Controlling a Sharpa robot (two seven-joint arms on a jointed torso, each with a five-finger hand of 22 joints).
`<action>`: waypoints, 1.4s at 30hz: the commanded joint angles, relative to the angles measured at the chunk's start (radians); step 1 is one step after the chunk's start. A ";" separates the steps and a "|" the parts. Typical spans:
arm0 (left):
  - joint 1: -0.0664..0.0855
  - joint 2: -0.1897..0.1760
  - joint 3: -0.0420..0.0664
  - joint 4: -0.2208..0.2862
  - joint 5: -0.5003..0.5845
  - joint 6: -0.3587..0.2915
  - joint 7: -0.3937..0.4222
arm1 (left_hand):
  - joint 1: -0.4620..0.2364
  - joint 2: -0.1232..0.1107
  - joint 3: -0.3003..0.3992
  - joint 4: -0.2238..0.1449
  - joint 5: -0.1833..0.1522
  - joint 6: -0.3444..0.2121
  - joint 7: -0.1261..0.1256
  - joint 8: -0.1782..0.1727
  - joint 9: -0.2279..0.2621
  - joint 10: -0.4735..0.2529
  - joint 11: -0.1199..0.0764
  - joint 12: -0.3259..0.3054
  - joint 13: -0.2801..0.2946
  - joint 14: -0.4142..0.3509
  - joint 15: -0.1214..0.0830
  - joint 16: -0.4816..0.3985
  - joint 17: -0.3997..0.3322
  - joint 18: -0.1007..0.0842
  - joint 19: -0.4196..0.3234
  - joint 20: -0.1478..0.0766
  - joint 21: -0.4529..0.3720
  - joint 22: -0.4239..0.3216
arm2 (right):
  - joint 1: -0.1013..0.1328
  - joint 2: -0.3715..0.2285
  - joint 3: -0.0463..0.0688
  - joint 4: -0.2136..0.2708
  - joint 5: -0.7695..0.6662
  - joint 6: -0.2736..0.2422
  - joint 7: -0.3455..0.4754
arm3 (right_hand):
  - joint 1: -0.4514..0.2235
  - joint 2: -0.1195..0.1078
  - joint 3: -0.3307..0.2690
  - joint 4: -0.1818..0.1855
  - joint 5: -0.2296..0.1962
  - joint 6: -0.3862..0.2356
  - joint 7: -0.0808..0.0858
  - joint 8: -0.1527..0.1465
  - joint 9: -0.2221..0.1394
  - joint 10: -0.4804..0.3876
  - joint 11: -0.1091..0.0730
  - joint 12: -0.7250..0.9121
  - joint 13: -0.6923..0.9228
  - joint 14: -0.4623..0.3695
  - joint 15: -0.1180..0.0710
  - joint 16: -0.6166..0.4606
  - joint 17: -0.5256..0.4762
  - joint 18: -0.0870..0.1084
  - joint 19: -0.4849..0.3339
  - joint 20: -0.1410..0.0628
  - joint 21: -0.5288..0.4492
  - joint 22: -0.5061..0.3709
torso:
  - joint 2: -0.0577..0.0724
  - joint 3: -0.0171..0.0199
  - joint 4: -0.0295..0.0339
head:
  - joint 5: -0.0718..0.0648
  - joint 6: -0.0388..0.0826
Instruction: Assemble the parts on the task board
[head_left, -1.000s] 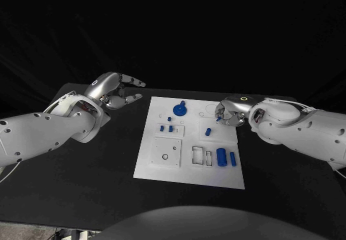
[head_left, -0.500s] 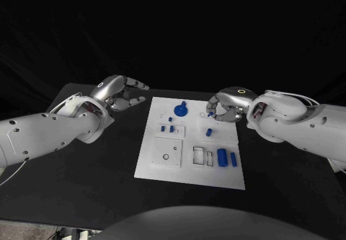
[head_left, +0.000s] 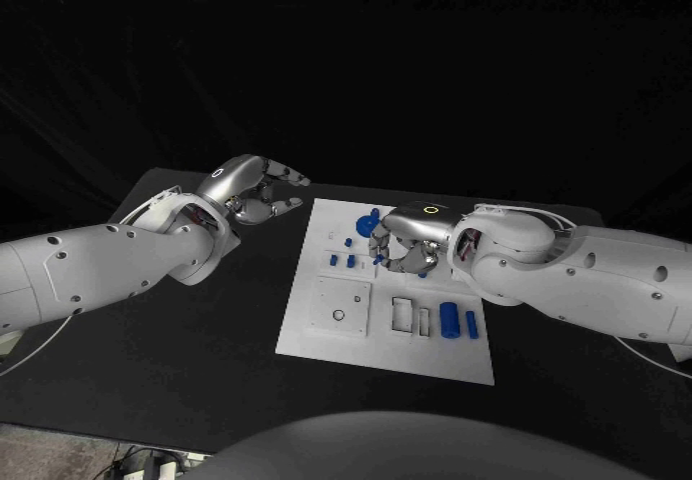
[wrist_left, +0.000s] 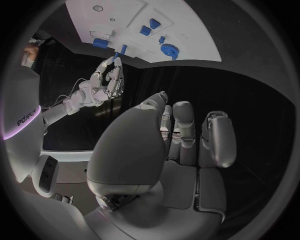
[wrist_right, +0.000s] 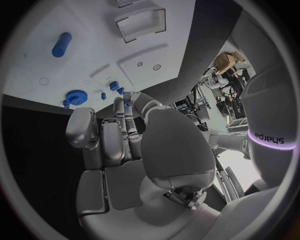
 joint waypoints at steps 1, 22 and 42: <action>-0.001 0.009 0.000 0.001 0.006 0.021 0.012 | -0.004 -0.007 0.004 0.000 0.003 -0.001 0.006 -0.004 -0.002 0.007 0.004 -0.004 0.001 -0.005 0.000 -0.002 0.002 0.008 0.002 0.009 -0.002 0.188 | -0.014 0.018 0.000 -0.013 -0.051 0.044 -0.012 | 0.002 0.001 0.000 -0.007 0.000 0.003 0.002 0.002 0.012 0.007 -0.002 -0.007 -0.001 0.001 0.002 0.002 -0.001 -0.011 0.003 0.000 0.000 0.138 | -0.005 -0.0033 0.0117 | 0.001 0.000; -0.026 0.071 -0.001 -0.025 0.054 0.032 0.050 | -0.008 0.004 0.015 -0.001 0.014 0.007 0.019 -0.001 0.000 0.018 0.016 -0.003 0.003 -0.001 0.007 -0.005 0.003 0.007 0.003 0.014 -0.001 0.189 | -0.074 0.065 0.002 -0.064 -0.174 0.066 -0.090 | 0.000 -0.003 -0.001 -0.010 -0.009 0.003 0.001 -0.003 0.015 0.017 -0.004 -0.012 -0.004 0.003 0.002 0.003 -0.001 -0.011 0.004 0.000 0.000 0.137 | 0.004 -0.0017 0.0714 | 0.000 0.000; -0.025 0.058 0.000 -0.003 0.056 0.035 0.049 | -0.008 0.005 0.018 -0.001 0.018 0.008 0.023 -0.001 0.000 0.021 0.020 -0.003 0.003 0.000 0.009 -0.006 0.003 0.007 0.004 0.016 0.000 0.189 | -0.094 0.051 0.002 -0.018 -0.167 0.079 -0.094 | 0.002 -0.004 0.001 -0.017 -0.005 0.002 0.000 -0.010 0.016 0.030 -0.007 -0.009 -0.002 0.002 -0.001 0.001 -0.007 -0.009 0.003 -0.001 -0.002 0.136 | 0.005 -0.0046 0.0749 | 0.030 0.000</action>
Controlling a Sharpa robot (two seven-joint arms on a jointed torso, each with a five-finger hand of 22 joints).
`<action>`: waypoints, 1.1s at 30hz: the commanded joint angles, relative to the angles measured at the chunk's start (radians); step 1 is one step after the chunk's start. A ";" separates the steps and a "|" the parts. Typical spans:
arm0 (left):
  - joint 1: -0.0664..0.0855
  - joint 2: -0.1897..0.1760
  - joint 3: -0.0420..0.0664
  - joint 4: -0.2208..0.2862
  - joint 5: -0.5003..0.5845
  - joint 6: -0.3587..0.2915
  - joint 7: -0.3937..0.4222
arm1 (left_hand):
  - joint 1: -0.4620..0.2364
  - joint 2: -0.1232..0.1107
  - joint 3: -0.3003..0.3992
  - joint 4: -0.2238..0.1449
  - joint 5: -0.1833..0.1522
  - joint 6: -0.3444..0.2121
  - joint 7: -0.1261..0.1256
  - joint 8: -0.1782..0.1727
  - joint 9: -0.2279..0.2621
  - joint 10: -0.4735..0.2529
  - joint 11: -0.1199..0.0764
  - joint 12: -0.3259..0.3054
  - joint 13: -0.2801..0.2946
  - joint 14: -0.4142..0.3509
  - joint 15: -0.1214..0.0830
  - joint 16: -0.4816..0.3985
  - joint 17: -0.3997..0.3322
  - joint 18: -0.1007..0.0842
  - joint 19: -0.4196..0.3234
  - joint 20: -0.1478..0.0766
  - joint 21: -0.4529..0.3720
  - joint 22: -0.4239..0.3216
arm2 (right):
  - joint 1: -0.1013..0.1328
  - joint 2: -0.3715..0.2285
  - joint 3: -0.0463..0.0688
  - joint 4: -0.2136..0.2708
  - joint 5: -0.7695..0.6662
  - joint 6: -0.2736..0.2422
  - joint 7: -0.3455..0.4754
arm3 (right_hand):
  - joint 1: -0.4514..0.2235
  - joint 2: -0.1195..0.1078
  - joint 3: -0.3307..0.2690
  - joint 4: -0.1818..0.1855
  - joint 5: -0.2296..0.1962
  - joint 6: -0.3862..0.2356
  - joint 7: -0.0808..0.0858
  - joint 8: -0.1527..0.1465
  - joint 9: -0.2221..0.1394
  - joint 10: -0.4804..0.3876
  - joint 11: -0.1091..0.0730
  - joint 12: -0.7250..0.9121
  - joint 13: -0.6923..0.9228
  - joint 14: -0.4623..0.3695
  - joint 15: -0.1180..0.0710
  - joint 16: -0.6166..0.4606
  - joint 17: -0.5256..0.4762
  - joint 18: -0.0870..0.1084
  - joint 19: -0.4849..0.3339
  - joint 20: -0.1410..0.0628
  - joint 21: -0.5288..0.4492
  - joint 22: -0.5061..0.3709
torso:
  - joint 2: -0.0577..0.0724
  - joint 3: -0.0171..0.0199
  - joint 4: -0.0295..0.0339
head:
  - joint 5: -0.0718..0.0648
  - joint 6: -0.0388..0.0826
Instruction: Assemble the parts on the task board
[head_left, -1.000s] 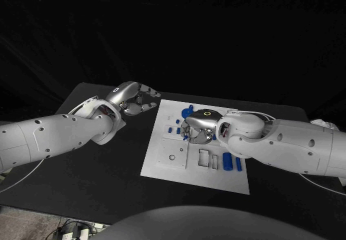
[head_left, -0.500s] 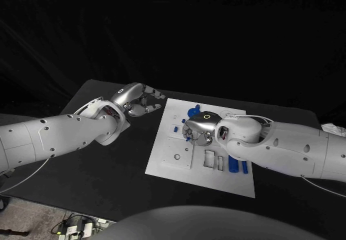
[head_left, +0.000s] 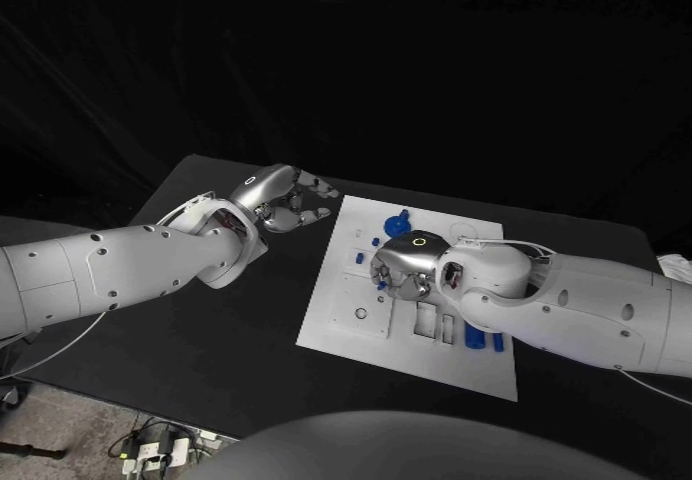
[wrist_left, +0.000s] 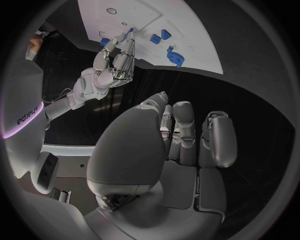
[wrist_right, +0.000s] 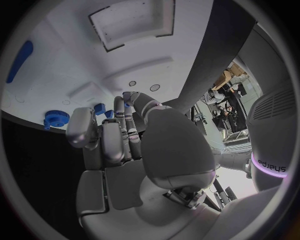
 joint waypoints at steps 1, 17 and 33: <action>0.001 -0.001 0.001 0.003 0.007 0.012 0.010 | -0.006 0.007 0.007 -0.001 0.007 0.001 0.009 -0.001 0.000 0.003 0.002 -0.003 0.001 0.000 0.009 -0.006 0.001 0.007 0.004 0.008 0.000 0.189 | -0.004 -0.010 0.000 0.019 -0.014 0.022 -0.011 | 0.001 -0.003 0.001 -0.006 -0.001 0.004 0.000 -0.003 0.002 0.009 0.000 -0.001 0.001 0.002 -0.001 0.001 -0.002 -0.010 0.003 -0.001 -0.002 0.137 | -0.003 -0.0024 0.0000 | 0.003 0.000; 0.001 0.001 0.001 -0.009 0.007 0.027 0.007 | -0.002 0.010 0.015 -0.001 0.019 0.001 0.012 -0.002 -0.001 0.006 0.006 -0.005 0.001 0.001 0.013 -0.009 -0.002 0.007 0.003 0.012 -0.002 0.189 | -0.016 -0.026 0.000 0.041 -0.015 0.037 -0.024 | 0.001 -0.003 0.001 -0.007 -0.002 0.002 0.001 -0.006 0.001 0.010 0.000 -0.001 0.001 0.000 -0.001 -0.002 -0.008 -0.009 0.000 -0.002 -0.008 0.135 | -0.003 -0.0068 -0.0020 | 0.001 0.000; 0.000 0.005 0.001 -0.016 0.007 0.034 0.006 | 0.000 0.011 0.018 -0.001 0.023 0.002 0.013 -0.002 -0.001 0.007 0.007 -0.006 0.001 0.001 0.014 -0.010 -0.003 0.007 0.003 0.013 -0.004 0.189 | -0.028 -0.019 0.000 0.030 -0.017 0.040 -0.024 | 0.001 -0.003 0.002 -0.008 -0.007 -0.002 0.001 -0.011 0.001 0.011 0.001 -0.002 0.002 -0.003 -0.001 -0.005 -0.013 -0.008 -0.003 -0.002 -0.013 0.133 | -0.005 -0.0082 -0.0010 | 0.006 0.000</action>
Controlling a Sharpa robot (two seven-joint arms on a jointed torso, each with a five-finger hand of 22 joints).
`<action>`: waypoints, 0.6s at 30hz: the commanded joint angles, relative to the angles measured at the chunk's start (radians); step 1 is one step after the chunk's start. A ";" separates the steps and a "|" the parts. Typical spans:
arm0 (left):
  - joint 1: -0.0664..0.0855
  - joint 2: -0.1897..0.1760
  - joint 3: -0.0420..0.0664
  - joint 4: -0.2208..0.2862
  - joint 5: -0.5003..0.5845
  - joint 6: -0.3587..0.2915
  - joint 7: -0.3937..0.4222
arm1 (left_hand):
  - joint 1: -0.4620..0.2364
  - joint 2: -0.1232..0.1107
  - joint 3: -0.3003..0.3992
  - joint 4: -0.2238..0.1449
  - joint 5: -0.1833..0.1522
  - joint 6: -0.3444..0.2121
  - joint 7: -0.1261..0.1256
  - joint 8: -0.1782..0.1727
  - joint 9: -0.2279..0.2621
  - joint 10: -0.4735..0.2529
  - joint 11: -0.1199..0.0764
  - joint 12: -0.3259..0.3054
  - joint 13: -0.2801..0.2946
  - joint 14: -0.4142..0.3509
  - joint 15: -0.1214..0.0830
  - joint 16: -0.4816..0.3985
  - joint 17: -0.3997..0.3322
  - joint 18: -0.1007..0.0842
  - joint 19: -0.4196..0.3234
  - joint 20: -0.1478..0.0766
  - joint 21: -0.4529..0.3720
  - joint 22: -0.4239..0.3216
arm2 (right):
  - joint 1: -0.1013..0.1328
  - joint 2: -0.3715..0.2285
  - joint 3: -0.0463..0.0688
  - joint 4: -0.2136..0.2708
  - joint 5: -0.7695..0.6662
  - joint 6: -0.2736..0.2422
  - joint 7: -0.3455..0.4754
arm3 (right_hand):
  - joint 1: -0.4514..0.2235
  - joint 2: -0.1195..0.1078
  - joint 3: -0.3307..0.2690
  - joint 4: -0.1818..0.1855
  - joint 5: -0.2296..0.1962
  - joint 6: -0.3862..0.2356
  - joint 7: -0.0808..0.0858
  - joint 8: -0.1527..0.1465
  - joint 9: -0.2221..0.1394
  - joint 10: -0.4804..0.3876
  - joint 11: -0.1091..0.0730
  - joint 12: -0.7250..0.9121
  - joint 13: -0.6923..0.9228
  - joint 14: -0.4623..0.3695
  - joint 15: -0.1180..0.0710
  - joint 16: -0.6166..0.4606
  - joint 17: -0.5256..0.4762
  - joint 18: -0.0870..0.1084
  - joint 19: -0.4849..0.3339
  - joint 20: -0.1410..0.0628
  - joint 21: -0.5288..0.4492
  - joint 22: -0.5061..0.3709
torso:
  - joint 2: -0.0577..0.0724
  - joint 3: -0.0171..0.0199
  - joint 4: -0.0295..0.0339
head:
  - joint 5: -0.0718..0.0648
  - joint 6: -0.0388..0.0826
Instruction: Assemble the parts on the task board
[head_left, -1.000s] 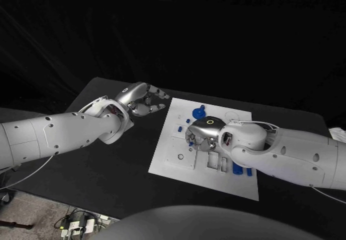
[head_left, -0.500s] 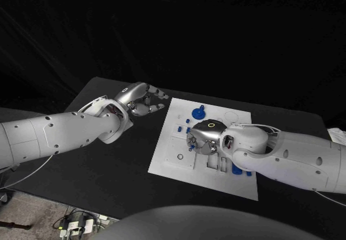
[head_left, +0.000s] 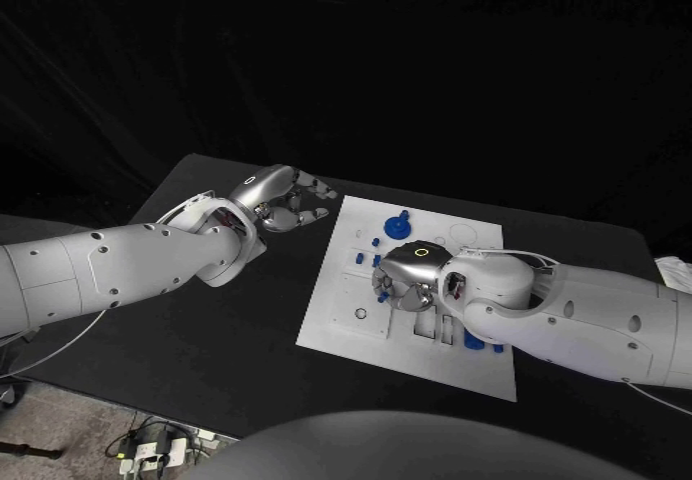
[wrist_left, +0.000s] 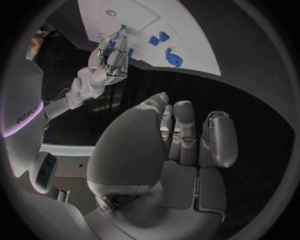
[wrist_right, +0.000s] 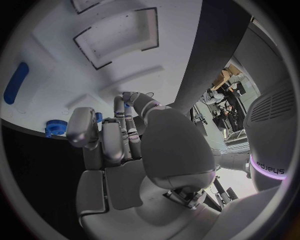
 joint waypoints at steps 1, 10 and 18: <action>0.001 0.003 0.001 0.001 0.005 0.013 0.006 | 0.000 0.011 0.007 -0.001 0.007 0.002 0.006 -0.002 -0.001 0.003 0.004 -0.006 0.001 0.000 0.007 -0.006 -0.001 0.007 0.003 0.006 -0.004 0.189 | -0.004 0.002 -0.001 -0.001 -0.016 0.018 -0.005 | 0.001 -0.002 0.000 -0.005 -0.004 0.005 0.004 -0.004 0.000 0.007 -0.003 -0.002 0.000 -0.003 -0.001 -0.005 -0.001 -0.008 -0.003 -0.002 -0.005 0.133 | -0.001 -0.0012 0.0000 | 0.003 0.000; 0.001 0.005 0.001 -0.002 0.006 0.017 0.002 | 0.000 0.011 0.007 -0.001 0.007 0.002 0.006 -0.002 -0.001 0.003 0.004 -0.006 0.001 0.000 0.007 -0.006 -0.001 0.007 0.003 0.006 -0.004 0.189 | -0.006 0.003 -0.001 -0.002 -0.011 0.020 -0.005 | 0.000 -0.002 0.001 -0.006 -0.006 0.000 0.006 -0.010 -0.001 0.006 -0.002 -0.004 0.000 -0.006 -0.001 -0.008 -0.006 -0.007 -0.006 -0.002 -0.011 0.131 | -0.002 -0.0026 -0.0006 | 0.004 0.000; 0.001 0.008 0.001 -0.004 0.006 0.022 0.000 | 0.000 0.011 0.008 -0.001 0.008 0.002 0.007 -0.002 -0.001 0.004 0.004 -0.006 0.001 0.000 0.007 -0.007 -0.002 0.007 0.003 0.006 -0.004 0.189 | -0.007 0.003 -0.001 -0.005 -0.010 0.028 -0.007 | -0.021 -0.003 0.000 0.000 -0.085 -0.069 0.003 -0.065 -0.016 -0.015 -0.002 -0.015 0.005 -0.017 0.001 -0.018 -0.025 -0.004 -0.020 0.000 -0.032 0.125 | -0.002 -0.0025 -0.0008 | 0.005 0.000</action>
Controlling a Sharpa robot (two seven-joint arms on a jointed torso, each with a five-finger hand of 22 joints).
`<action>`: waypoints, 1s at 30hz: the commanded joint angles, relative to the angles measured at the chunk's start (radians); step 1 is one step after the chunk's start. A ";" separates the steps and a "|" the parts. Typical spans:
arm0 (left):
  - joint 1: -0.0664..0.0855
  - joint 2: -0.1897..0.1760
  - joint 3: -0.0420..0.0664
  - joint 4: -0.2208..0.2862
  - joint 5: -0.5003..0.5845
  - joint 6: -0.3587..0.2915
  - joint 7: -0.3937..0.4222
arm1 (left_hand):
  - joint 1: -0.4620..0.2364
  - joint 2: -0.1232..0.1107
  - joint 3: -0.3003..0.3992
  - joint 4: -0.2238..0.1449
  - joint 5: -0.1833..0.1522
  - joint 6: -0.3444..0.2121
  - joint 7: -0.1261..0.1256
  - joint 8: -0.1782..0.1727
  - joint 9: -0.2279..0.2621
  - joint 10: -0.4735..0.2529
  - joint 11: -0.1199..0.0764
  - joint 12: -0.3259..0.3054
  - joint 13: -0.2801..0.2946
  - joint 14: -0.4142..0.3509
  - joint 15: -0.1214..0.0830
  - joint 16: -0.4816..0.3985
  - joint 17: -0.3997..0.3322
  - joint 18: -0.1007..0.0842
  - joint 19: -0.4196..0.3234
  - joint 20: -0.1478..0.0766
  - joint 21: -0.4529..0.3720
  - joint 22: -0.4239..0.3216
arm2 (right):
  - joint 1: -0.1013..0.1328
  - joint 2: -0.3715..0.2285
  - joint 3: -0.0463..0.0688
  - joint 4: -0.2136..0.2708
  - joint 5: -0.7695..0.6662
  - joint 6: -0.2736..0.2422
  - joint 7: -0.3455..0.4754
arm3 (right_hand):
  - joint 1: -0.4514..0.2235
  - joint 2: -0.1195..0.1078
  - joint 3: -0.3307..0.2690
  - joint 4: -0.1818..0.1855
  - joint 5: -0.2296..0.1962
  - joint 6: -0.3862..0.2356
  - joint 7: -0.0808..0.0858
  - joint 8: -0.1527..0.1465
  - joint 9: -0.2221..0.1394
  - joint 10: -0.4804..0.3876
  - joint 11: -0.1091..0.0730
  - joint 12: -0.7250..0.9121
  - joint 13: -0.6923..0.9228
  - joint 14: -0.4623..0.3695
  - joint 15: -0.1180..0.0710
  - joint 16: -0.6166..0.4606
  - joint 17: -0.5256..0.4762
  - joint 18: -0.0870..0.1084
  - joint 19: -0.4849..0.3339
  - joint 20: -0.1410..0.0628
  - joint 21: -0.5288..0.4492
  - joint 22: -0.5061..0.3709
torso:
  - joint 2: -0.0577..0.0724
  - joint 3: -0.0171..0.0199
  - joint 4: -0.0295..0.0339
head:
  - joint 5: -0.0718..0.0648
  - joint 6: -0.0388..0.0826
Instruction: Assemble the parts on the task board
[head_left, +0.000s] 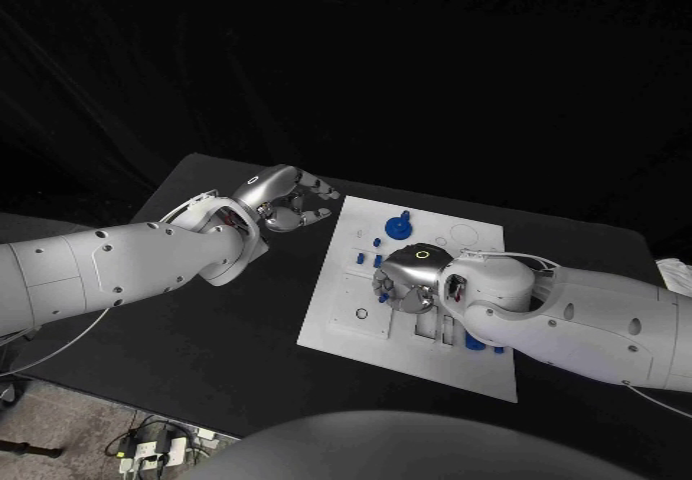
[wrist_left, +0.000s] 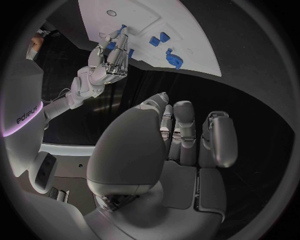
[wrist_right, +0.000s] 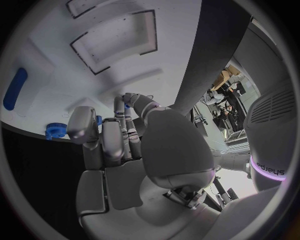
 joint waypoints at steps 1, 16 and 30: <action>0.001 0.003 0.001 0.000 0.006 0.015 0.001 | 0.000 0.011 0.006 0.001 0.004 0.002 0.007 -0.002 -0.001 0.004 0.004 -0.006 0.001 0.000 0.007 -0.007 -0.001 0.007 0.003 0.006 -0.004 0.189 | -0.002 0.001 -0.001 -0.002 -0.010 0.021 -0.006 | -0.016 -0.001 -0.001 0.005 -0.031 -0.049 -0.009 -0.032 -0.012 -0.022 0.003 -0.011 0.002 -0.010 0.005 -0.006 -0.007 -0.003 -0.010 0.003 -0.011 0.124 | 0.000 -0.0001 0.0008 | 0.000 0.000; 0.001 0.005 0.001 -0.004 0.013 0.022 -0.003 | 0.000 0.012 0.007 0.002 0.005 0.003 0.008 -0.002 -0.001 0.004 0.005 -0.006 0.001 0.000 0.008 -0.007 -0.002 0.007 0.003 0.007 -0.004 0.189 | -0.007 -0.008 -0.001 -0.004 -0.008 -0.016 0.002 | -0.049 -0.019 -0.009 0.028 -0.136 -0.206 -0.096 -0.144 -0.086 -0.128 0.030 -0.029 0.022 -0.033 0.016 -0.017 -0.037 0.005 -0.033 0.015 -0.062 0.113 | 0.000 -0.0008 0.0004 | 0.003 0.000; 0.000 0.004 0.001 -0.005 0.018 0.021 -0.003 | 0.000 0.012 0.007 0.002 0.005 0.003 0.008 -0.002 -0.001 0.004 0.005 -0.006 0.001 0.000 0.008 -0.007 -0.002 0.007 0.003 0.007 -0.004 0.189 | 0.053 -0.171 0.000 0.090 0.033 -0.183 0.065 | -0.058 -0.021 -0.028 0.049 -0.167 -0.181 -0.082 -0.132 -0.101 -0.133 0.028 -0.010 0.039 0.006 0.017 0.021 0.018 -0.008 0.013 0.016 -0.002 0.132 | 0.000 -0.0018 -0.0030 | -0.013 0.000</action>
